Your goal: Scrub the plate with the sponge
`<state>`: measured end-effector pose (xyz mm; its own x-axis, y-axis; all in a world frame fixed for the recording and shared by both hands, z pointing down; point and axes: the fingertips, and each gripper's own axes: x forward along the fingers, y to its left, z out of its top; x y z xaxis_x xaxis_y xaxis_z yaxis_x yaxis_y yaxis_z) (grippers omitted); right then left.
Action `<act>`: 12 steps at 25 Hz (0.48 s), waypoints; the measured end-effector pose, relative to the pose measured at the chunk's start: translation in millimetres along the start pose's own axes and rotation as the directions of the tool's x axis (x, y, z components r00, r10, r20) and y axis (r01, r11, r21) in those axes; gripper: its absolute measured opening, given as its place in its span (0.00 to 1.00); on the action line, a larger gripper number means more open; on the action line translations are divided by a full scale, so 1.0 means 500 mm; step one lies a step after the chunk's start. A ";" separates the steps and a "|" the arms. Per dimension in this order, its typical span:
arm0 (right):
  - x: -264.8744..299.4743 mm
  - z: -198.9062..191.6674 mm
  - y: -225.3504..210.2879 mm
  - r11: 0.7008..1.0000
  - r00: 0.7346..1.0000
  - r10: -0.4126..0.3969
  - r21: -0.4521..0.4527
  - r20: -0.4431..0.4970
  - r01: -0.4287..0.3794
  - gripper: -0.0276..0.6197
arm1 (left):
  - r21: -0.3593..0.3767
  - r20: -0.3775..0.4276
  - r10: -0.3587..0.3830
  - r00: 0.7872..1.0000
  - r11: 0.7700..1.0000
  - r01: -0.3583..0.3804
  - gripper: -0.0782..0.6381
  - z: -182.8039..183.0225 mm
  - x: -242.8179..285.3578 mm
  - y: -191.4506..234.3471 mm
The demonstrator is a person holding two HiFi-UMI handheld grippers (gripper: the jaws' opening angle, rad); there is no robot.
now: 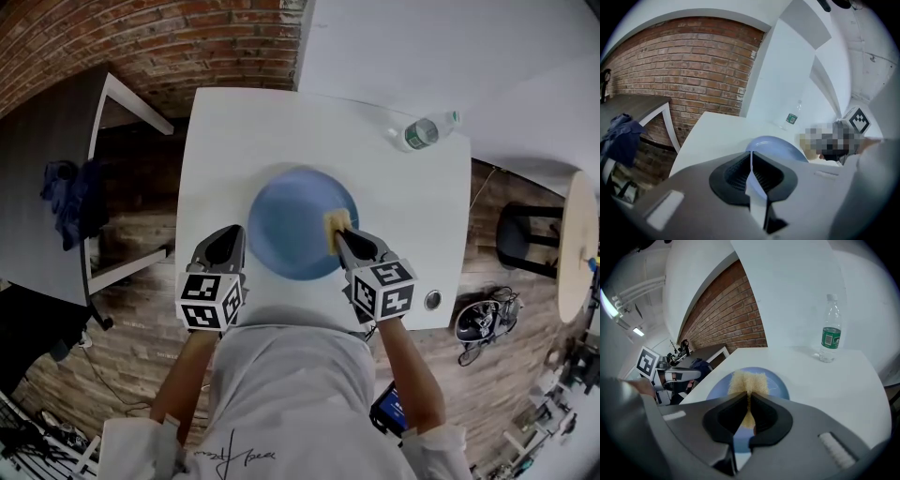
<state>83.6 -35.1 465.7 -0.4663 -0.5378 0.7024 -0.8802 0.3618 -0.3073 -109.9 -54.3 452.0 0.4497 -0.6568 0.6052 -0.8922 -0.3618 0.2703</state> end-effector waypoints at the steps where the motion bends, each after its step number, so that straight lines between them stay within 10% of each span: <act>1: 0.005 0.000 -0.005 1.000 1.000 -0.005 0.003 -0.008 0.005 0.09 | -0.001 -0.008 0.000 1.000 1.000 0.000 0.15 -0.003 0.006 0.004; 12: 0.063 -0.020 -0.036 0.996 0.992 -0.088 0.012 -0.092 0.090 0.08 | -0.018 -0.090 -0.034 0.995 0.999 0.032 0.20 -0.048 0.070 0.025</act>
<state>85.4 -50.9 499.7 -0.3765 -0.4952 0.7829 -0.9195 0.3031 -0.2505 -106.2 -66.0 494.6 0.4739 -0.5821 0.6607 -0.8779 -0.3704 0.3034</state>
